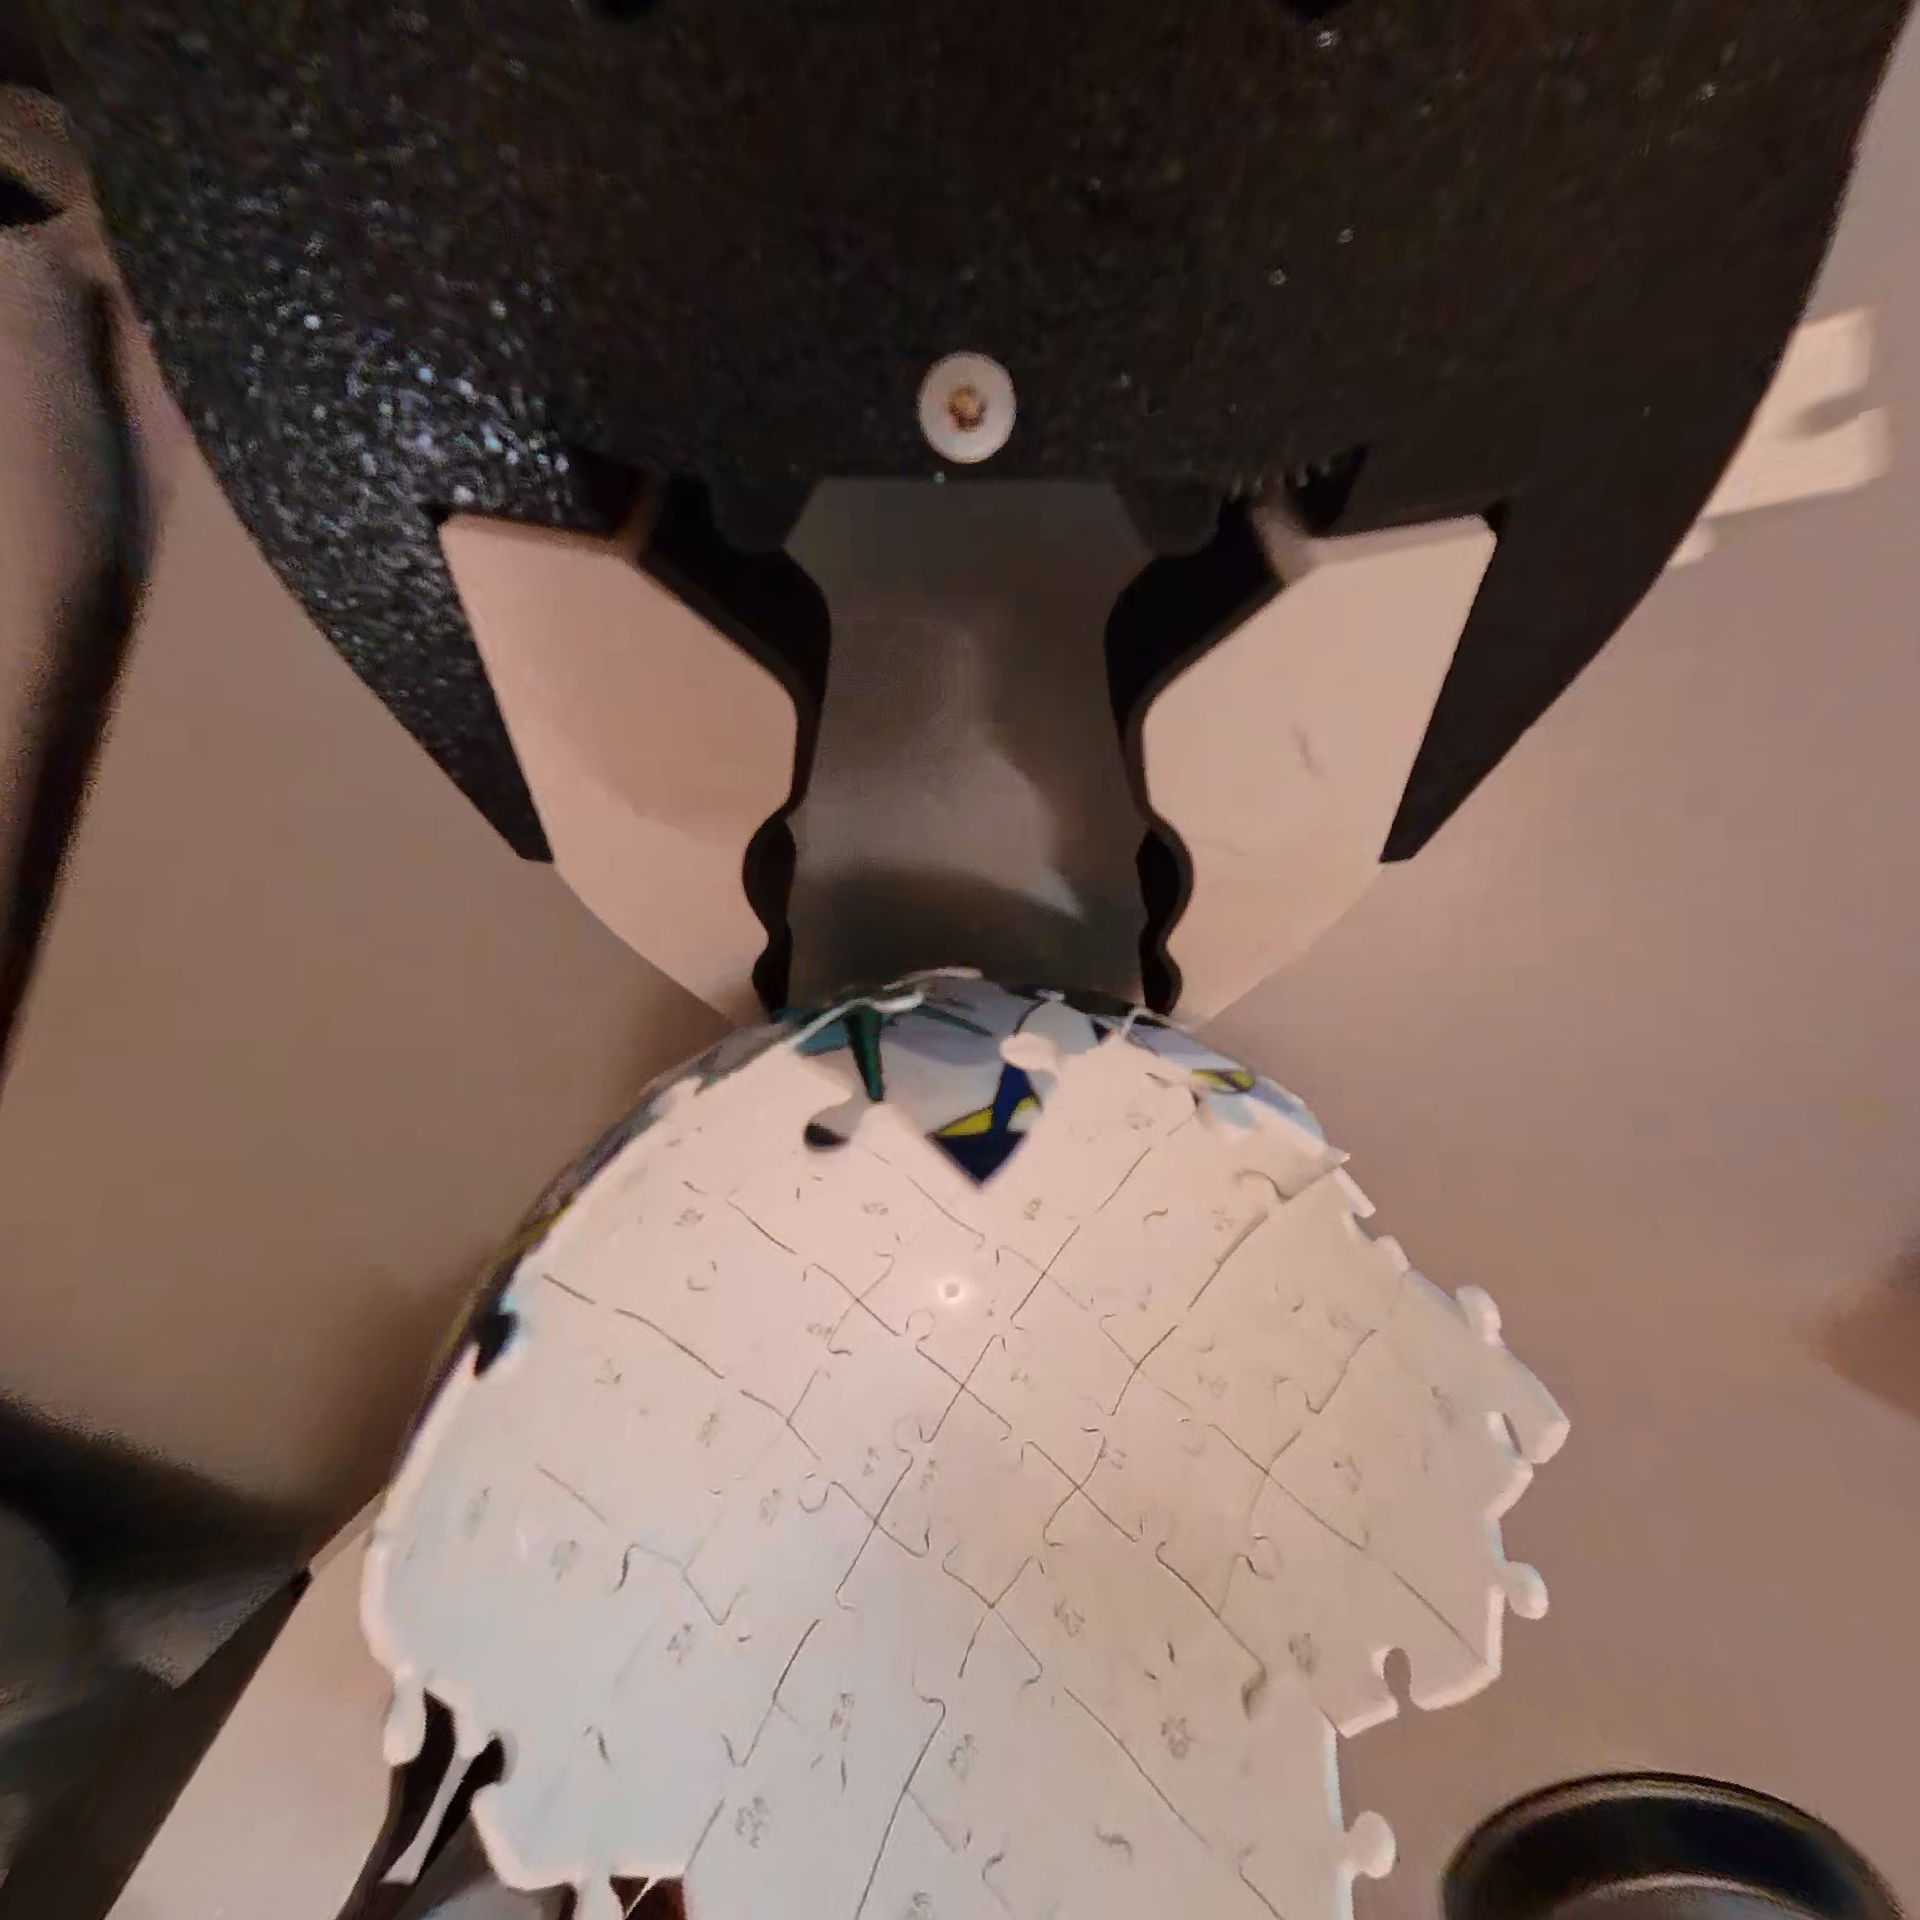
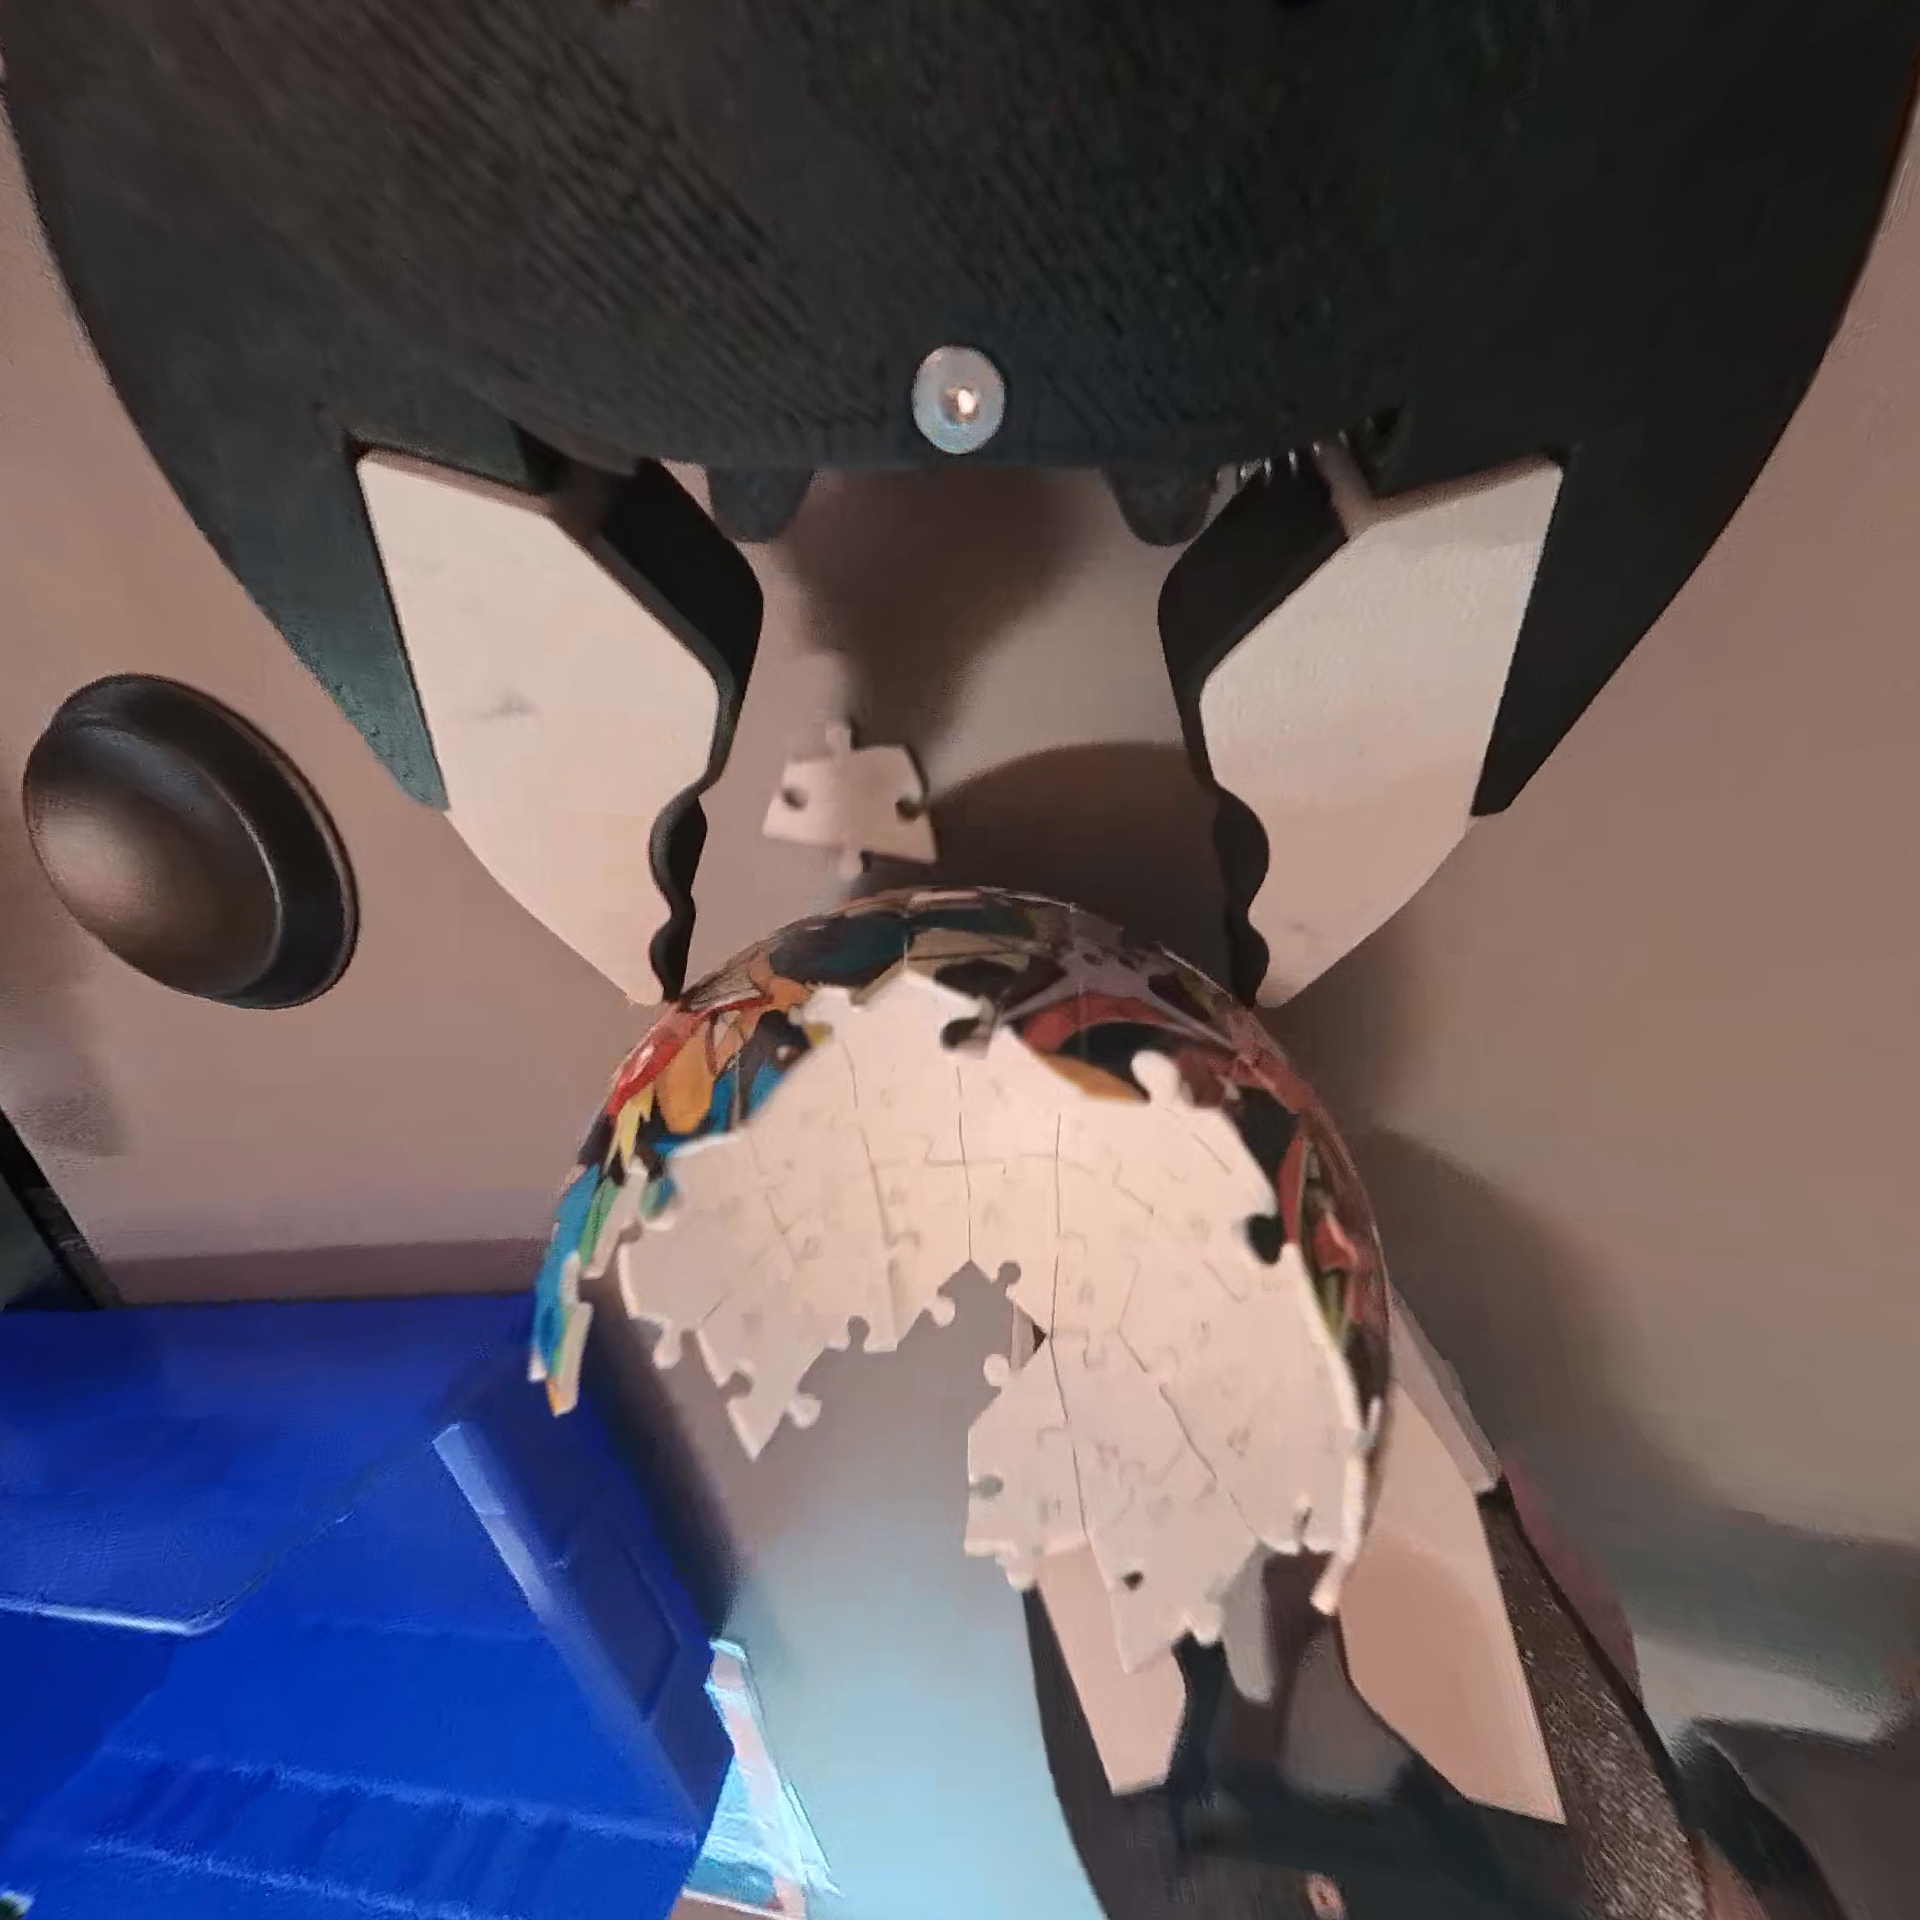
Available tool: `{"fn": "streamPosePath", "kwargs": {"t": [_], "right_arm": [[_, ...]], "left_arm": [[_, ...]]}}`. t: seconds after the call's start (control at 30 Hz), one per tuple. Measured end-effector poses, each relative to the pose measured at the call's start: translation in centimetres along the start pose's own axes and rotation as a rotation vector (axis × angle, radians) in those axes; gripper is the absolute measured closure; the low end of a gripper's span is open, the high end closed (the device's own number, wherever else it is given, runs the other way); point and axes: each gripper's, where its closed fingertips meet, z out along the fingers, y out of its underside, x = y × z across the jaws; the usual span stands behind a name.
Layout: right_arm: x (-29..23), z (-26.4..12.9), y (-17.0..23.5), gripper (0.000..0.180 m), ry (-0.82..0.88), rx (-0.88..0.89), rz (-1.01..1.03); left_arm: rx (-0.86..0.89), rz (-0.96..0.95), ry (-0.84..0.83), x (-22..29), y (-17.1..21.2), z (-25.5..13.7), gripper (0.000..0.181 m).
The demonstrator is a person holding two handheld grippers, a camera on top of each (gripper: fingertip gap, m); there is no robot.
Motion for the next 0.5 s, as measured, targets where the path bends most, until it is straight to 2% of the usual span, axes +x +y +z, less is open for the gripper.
{"fn": "streamPosePath", "kwargs": {"t": [0.1,0.23,0.37,0.5], "right_arm": [[-1.1,-2.6,1.0,0.082,-0.053,-0.003,0.002],[-2.1,-5.7,2.8,0.084,-0.061,-0.024,-0.005],[-3.2,-8.1,3.5,0.084,-0.065,0.051,0.016],[-3.4,-9.2,3.1,0.085,-0.045,0.150,0.049]], "left_arm": [[0.060,-0.107,0.076,3.1,-0.8,1.7,0.116],[0.077,-0.137,0.060,6.0,-1.8,3.5,0.114],[0.018,-0.093,0.019,8.4,-2.1,5.2,0.105],[-0.058,-0.028,-0.063,8.6,-1.7,5.7,0.104]]}}
